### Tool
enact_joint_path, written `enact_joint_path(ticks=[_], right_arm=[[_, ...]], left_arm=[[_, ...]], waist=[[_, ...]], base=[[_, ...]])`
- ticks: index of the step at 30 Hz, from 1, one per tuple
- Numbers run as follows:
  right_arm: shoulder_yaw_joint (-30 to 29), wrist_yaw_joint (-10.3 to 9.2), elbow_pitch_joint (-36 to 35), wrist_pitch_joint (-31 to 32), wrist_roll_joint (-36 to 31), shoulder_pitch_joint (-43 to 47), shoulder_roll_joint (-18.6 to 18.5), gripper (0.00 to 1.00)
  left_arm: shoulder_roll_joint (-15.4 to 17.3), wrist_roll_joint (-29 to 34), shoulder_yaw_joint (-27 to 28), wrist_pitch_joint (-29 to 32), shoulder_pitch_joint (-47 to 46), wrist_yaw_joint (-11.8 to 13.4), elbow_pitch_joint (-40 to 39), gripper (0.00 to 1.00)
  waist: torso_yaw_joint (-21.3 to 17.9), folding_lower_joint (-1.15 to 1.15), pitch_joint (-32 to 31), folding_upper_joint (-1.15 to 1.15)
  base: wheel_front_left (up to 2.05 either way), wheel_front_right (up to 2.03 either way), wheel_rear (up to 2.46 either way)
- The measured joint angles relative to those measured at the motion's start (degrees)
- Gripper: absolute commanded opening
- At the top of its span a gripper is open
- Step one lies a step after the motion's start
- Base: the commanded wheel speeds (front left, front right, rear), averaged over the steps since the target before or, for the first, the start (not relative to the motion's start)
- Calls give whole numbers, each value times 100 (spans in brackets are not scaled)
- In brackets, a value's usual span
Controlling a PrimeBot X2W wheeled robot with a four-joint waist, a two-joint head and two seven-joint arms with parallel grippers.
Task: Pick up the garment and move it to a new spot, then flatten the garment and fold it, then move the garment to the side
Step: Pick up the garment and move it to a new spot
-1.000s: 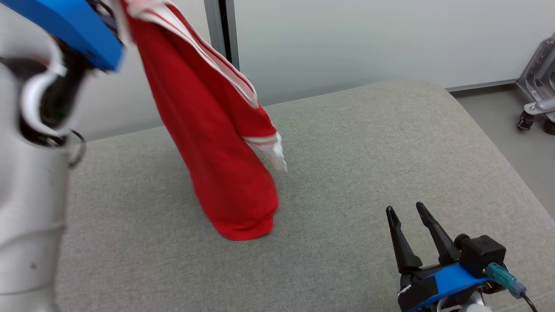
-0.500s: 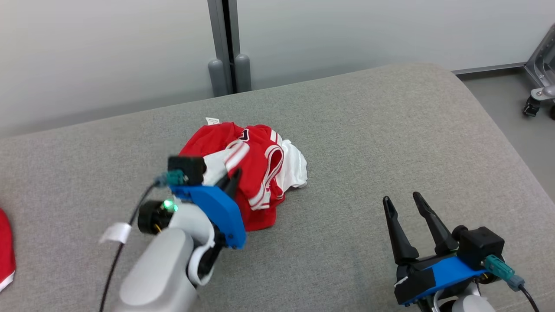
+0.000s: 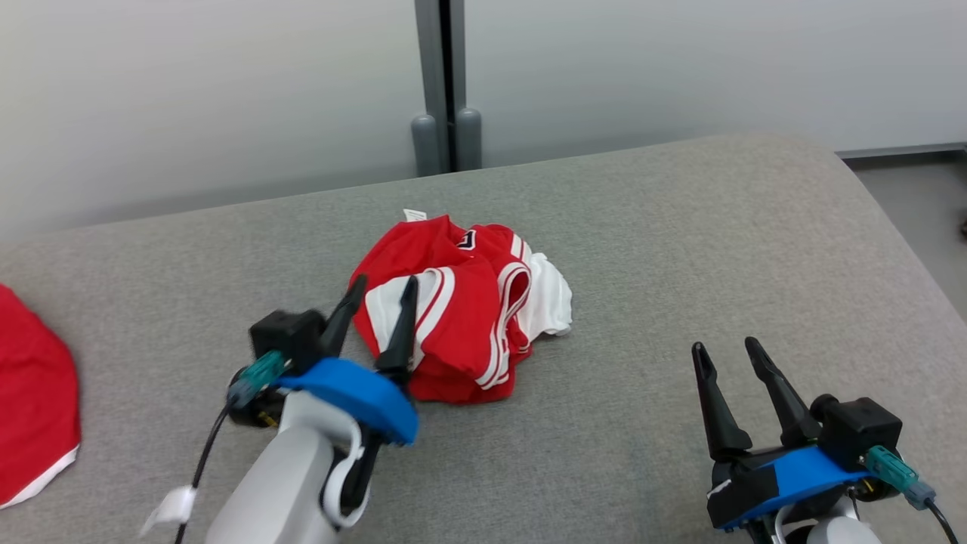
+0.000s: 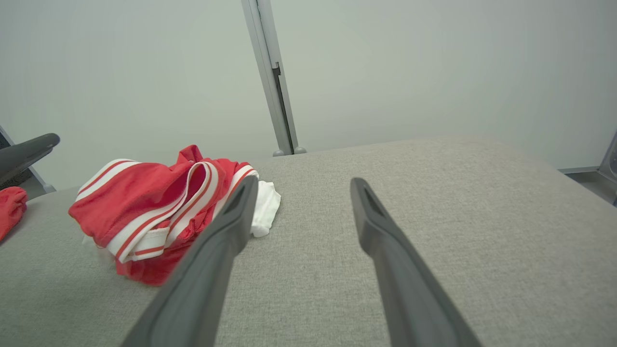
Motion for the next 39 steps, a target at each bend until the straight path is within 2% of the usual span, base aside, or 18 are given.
enact_joint_path(ticks=[3, 6, 11, 14, 24, 32, 39], right_arm=[[-102, 0, -23, 24, -44, 66, 0, 100], [-205, 0, -60, 75, -89, 121, 2, 100], [-315, 0, -119, 171, -164, 175, 2, 100], [-386, 0, -119, 229, -204, 221, 0, 100], [-555, 0, 53, 371, -235, 404, 1, 100], [-587, 0, 125, 403, -183, 484, 1, 100], [-517, 0, 152, 404, -142, 483, 1, 100]], left_arm=[[267, 78, 132, -240, 394, 86, -367, 100], [524, 244, 279, -365, 777, 282, -793, 100], [798, 447, 550, -420, 1395, 644, -1319, 100], [891, 570, 617, -427, 1686, 753, -1477, 100], [1138, 563, 843, -414, 2194, 898, -1588, 100], [1276, 561, 866, -364, 2248, 945, -1713, 100], [1260, 555, 858, -361, 2299, 1004, -1838, 100]], waist=[[130, 0, -67, 0], [293, 0, -127, 0], [603, 0, -204, 0], [773, 0, -247, 0], [982, 0, -484, 0], [907, 1, -528, 0], [834, 0, -522, 0]], base=[[0, 0, 0], [0, 0, 0], [0, 0, 0], [0, 0, 0], [0, 0, 0], [0, 0, 0], [0, 0, 0]])
